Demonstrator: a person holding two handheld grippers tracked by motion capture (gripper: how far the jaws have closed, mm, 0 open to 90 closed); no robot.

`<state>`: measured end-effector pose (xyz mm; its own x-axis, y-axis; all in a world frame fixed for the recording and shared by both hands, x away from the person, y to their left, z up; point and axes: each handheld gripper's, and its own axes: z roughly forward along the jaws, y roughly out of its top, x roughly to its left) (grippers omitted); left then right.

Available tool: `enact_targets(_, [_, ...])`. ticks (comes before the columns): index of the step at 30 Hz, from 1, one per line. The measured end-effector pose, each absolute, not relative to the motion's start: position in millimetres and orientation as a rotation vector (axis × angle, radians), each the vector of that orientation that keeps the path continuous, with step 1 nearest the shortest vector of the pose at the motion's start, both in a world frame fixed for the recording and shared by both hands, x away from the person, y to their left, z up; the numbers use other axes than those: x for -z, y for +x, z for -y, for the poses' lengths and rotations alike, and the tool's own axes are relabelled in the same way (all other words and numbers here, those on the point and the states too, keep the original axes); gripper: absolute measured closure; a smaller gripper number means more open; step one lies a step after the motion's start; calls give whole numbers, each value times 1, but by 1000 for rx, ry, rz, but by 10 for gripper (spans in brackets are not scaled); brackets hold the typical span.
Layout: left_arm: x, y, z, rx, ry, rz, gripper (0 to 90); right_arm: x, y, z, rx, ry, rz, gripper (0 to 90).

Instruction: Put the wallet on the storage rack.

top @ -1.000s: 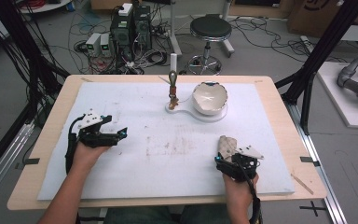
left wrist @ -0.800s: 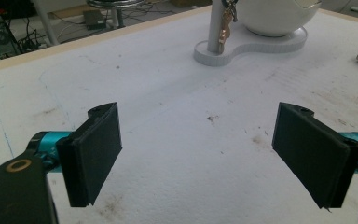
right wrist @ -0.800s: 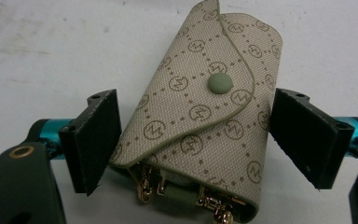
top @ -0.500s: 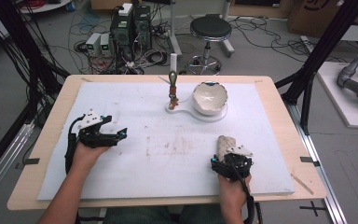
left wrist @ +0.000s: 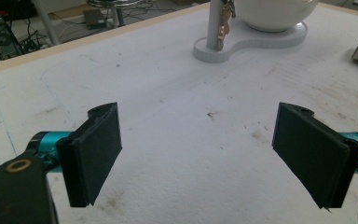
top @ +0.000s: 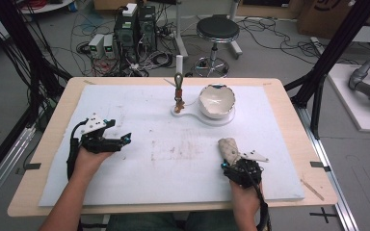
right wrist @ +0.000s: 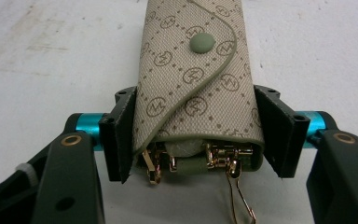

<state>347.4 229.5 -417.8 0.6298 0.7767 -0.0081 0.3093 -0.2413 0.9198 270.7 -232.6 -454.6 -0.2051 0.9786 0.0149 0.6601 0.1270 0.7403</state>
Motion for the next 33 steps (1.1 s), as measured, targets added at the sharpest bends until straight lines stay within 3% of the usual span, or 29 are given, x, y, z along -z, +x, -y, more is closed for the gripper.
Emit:
enact_targets(13, [415, 347, -225, -566, 1824, -849, 156, 429, 275, 238, -936, 1487, -1918, 372])
enact_targets(33, [410, 347, -221, -568, 1852, -816, 156, 371, 323, 255, -951, 1225, -2088, 370])
